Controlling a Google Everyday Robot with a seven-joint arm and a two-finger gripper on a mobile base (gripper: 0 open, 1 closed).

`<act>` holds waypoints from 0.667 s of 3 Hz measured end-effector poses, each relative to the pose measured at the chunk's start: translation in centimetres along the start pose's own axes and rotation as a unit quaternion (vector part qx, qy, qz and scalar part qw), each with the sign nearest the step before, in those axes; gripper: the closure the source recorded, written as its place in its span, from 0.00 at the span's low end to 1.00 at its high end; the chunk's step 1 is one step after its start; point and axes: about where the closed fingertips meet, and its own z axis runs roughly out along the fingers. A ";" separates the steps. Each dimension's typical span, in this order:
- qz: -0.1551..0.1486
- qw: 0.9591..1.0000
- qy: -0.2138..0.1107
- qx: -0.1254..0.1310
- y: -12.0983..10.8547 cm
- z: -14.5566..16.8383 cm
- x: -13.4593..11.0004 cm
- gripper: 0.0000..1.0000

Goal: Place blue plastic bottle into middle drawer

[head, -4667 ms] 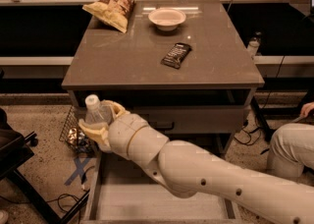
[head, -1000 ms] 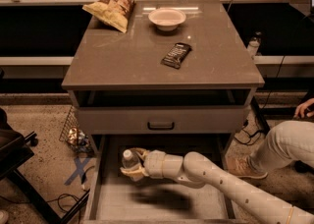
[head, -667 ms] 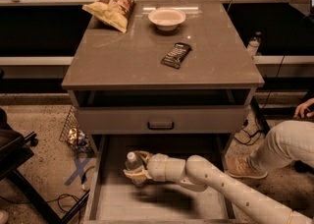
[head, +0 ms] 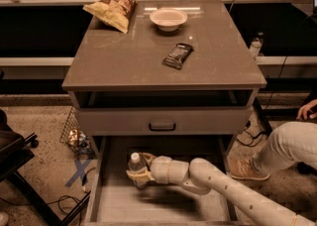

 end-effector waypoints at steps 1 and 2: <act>0.000 1.000 0.000 0.000 0.0 0.0 0.0 0.51; 0.000 1.000 0.000 0.000 0.0 0.0 -0.1 0.28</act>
Offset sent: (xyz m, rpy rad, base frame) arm 0.0000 0.0000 0.0003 0.0000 0.0000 0.0000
